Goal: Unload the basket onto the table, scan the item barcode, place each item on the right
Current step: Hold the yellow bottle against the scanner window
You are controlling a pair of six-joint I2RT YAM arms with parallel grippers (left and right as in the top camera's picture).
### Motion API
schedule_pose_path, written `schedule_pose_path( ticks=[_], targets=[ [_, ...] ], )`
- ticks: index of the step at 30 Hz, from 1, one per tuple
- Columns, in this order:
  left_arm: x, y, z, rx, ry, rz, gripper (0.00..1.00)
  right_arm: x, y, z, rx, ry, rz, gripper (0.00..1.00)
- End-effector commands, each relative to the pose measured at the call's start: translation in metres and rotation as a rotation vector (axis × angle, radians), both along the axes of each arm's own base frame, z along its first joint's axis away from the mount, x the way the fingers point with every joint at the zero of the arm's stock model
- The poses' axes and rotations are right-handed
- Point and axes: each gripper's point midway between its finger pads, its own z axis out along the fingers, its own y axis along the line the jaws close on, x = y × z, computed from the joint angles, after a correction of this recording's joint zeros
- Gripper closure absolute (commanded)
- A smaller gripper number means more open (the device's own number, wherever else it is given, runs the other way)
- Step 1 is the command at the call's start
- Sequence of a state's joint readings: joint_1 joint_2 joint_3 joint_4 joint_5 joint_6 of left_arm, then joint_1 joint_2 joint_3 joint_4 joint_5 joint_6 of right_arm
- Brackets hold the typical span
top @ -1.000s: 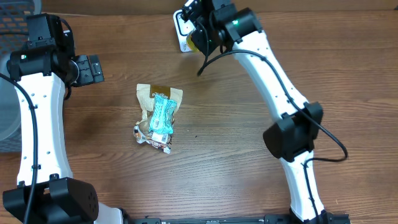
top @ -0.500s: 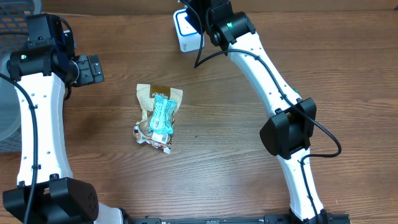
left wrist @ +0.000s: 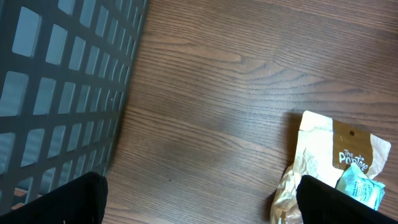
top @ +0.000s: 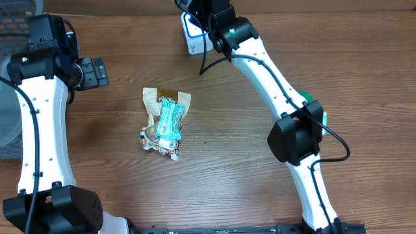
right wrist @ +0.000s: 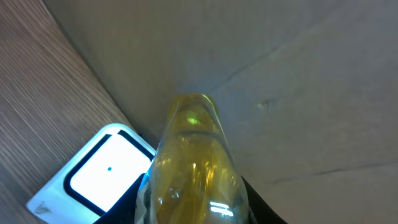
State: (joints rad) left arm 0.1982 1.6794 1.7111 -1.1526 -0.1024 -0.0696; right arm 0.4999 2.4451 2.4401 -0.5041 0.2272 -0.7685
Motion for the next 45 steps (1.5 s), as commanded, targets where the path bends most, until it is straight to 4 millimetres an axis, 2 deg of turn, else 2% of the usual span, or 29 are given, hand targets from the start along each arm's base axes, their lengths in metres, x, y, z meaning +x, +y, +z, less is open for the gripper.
schedule_pose_path(
  ticks=[1,8,13,19,31,45],
  targets=[
    [0.001,0.0,0.012,0.02,-0.026,-0.019,0.0,0.009,-0.002,-0.022,-0.043,-0.004,-0.023,0.96],
    [0.001,0.0,0.012,0.02,-0.026,-0.019,0.0,0.019,-0.001,-0.037,-0.043,-0.024,-0.043,0.96],
    [0.001,0.0,0.012,0.02,-0.026,-0.019,0.0,0.021,-0.001,-0.034,-0.037,-0.039,-0.047,0.96],
    [0.001,0.0,0.012,0.02,-0.026,-0.019,0.0,0.018,-0.005,-0.04,-0.065,-0.017,-0.073,0.96],
    [0.001,0.0,0.012,0.02,-0.026,-0.019,0.0,0.013,-0.002,-0.047,-0.08,0.01,-0.061,0.96],
    [0.002,0.0,0.012,0.02,-0.027,-0.019,0.01,0.013,-0.002,-0.047,-0.081,0.01,-0.062,0.96]
  ],
)
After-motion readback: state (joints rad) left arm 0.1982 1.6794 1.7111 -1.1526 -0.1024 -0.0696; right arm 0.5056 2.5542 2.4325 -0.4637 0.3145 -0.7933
